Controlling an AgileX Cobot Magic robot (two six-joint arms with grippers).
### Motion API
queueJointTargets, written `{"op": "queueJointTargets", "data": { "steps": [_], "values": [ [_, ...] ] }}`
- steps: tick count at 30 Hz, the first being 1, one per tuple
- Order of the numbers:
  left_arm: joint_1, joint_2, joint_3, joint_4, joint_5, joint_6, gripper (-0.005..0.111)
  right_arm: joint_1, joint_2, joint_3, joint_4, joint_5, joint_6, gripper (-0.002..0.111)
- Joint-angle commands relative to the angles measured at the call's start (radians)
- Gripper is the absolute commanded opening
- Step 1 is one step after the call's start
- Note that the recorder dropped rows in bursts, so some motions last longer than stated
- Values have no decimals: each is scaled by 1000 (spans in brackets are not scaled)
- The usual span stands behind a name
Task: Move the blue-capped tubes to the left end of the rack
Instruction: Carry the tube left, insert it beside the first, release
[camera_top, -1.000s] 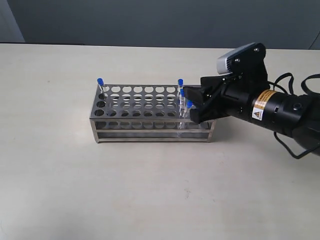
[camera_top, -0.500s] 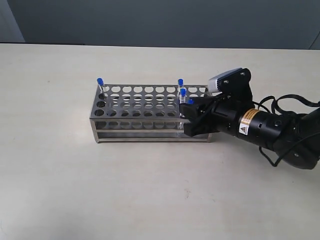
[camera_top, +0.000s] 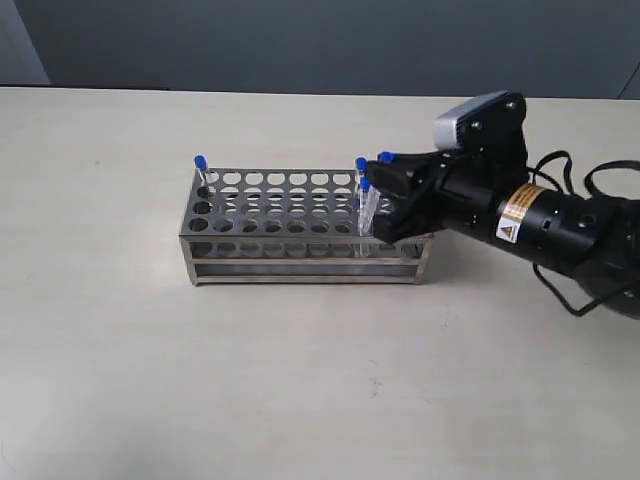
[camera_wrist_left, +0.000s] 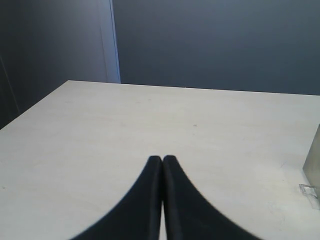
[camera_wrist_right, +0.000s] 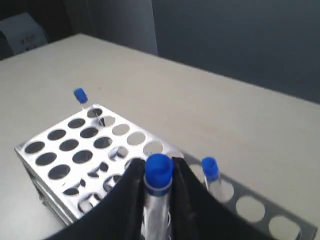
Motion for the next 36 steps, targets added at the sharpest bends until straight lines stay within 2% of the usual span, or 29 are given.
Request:
{"op": "queueJointTargets", "data": {
  "steps": [1, 7, 15, 25, 36],
  "values": [
    [-9, -4, 3, -3, -4, -2, 0, 33, -100, -90, -15, 112, 9, 0],
    [-9, -4, 3, -3, -4, -2, 0, 146, -53, -361, -49, 336, 16, 0],
    [-9, -4, 3, -3, -4, -2, 0, 285, 149, -574, -106, 365, 106, 0],
    [-9, -4, 3, -3, -4, -2, 0, 323, 313, -643, -116, 380, 111, 0],
    [-9, -4, 3, -3, -4, -2, 0, 323, 333, -648, -103, 334, 28, 0]
  ]
}}
